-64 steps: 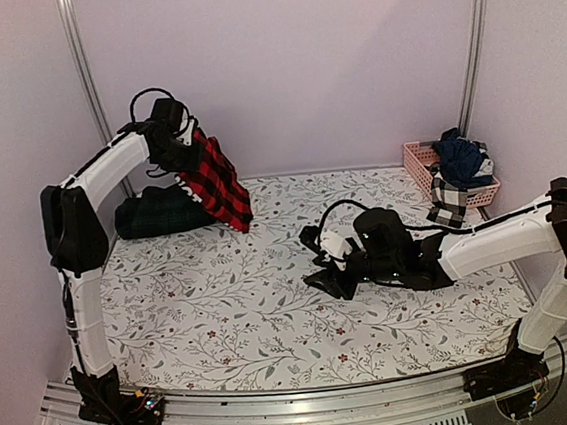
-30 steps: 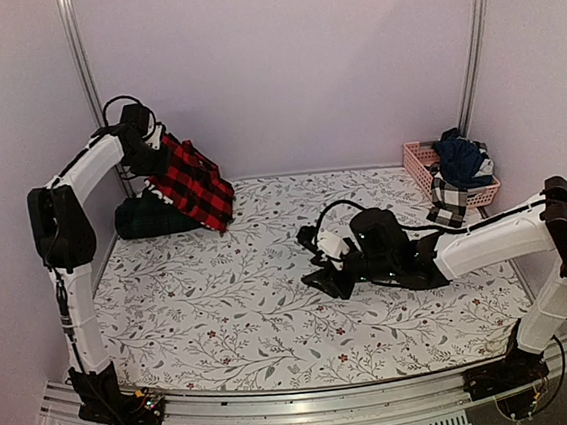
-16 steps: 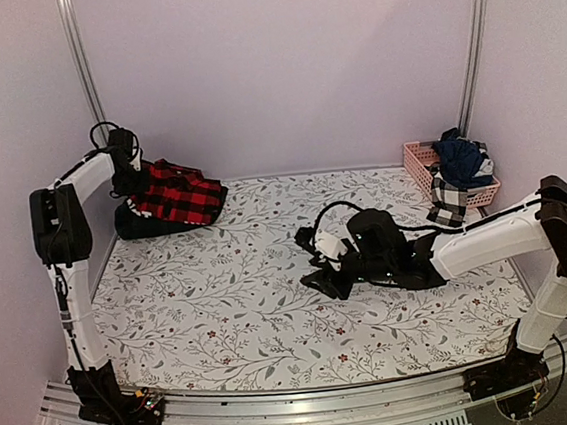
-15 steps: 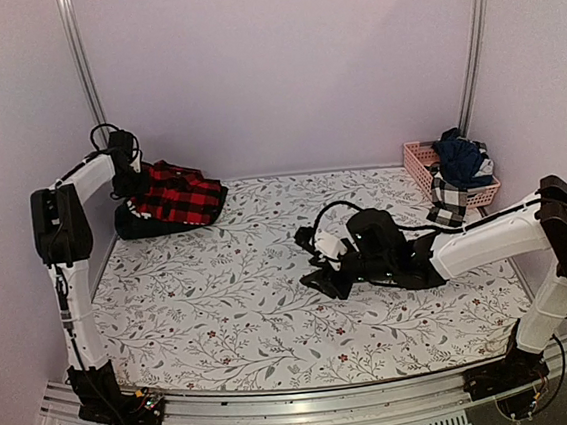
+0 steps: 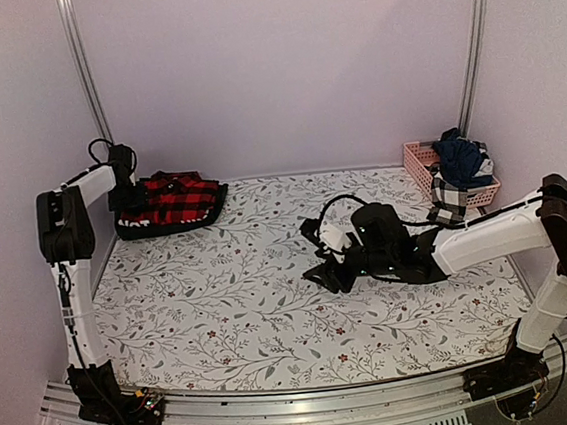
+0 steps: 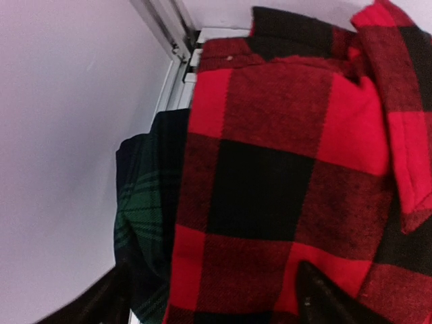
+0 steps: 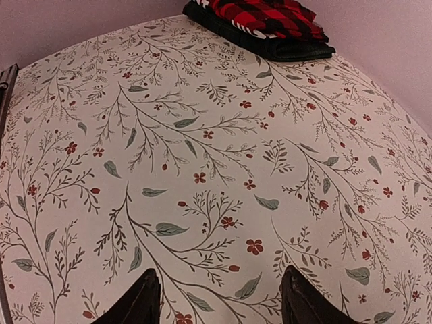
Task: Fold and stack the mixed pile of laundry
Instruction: Place the square-folded T-shirt at the corner of the board, then reset both arms
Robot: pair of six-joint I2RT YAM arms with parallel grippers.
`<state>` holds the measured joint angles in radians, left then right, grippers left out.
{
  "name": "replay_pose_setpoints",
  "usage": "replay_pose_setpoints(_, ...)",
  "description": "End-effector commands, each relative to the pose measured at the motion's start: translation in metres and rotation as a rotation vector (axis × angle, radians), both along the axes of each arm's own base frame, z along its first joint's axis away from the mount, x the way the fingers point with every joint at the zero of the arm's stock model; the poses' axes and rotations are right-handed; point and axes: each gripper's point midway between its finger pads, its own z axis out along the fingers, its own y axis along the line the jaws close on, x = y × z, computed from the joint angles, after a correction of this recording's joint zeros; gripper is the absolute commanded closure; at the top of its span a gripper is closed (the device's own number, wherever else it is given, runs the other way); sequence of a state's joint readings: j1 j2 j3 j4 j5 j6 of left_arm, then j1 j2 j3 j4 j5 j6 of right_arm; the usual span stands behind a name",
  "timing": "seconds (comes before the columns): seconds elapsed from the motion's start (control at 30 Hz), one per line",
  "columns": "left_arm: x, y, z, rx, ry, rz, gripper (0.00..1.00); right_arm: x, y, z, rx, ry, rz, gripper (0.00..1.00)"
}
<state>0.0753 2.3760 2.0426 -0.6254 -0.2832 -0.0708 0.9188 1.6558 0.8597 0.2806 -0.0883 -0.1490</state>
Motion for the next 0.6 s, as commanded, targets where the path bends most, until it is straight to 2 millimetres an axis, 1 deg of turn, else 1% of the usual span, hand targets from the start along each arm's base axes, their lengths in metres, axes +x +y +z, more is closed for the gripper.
replay_pose_setpoints(0.0,-0.005,0.019,0.023,0.078,-0.031,0.067,0.05,0.016,-0.013,0.025,0.046,-0.014,-0.065,0.38)
replay_pose_setpoints(0.03,-0.006,0.023,0.031,0.093,-0.042,0.082,0.01,0.018,-0.016,0.028,0.054,-0.016,-0.076,0.37)
replay_pose_setpoints(0.1,-0.008,0.025,0.046,0.101,-0.065,0.093,0.00,0.025,-0.024,0.032,0.067,-0.015,-0.104,0.33)
replay_pose_setpoints(0.13,-0.008,0.025,0.053,0.091,-0.080,0.094,0.00,0.028,-0.029,0.039,0.079,-0.022,-0.118,0.32)
replay_pose_setpoints(0.23,-0.007,0.016,0.082,0.028,-0.149,0.071,0.00,0.041,-0.046,0.052,0.115,-0.037,-0.179,0.23)
replay_pose_setpoints(0.3,-0.006,0.007,0.108,-0.019,-0.228,0.048,0.00,0.051,-0.060,0.065,0.151,-0.052,-0.227,0.15)
replay_pose_setpoints(0.37,-0.004,-0.003,0.142,-0.075,-0.343,0.024,0.00,0.060,-0.076,0.082,0.193,-0.070,-0.274,0.07)
replay_pose_setpoints(0.4,-0.004,-0.008,0.157,-0.106,-0.389,0.011,0.00,0.067,-0.086,0.087,0.205,-0.078,-0.312,0.02)
replay_pose_setpoints(0.43,-0.006,-0.014,0.178,-0.138,-0.444,-0.006,0.00,0.072,-0.096,0.094,0.225,-0.080,-0.348,0.01)
replay_pose_setpoints(0.57,-0.010,-0.043,0.230,-0.259,-0.569,-0.111,0.00,0.089,-0.132,0.120,0.281,-0.114,-0.435,0.01)
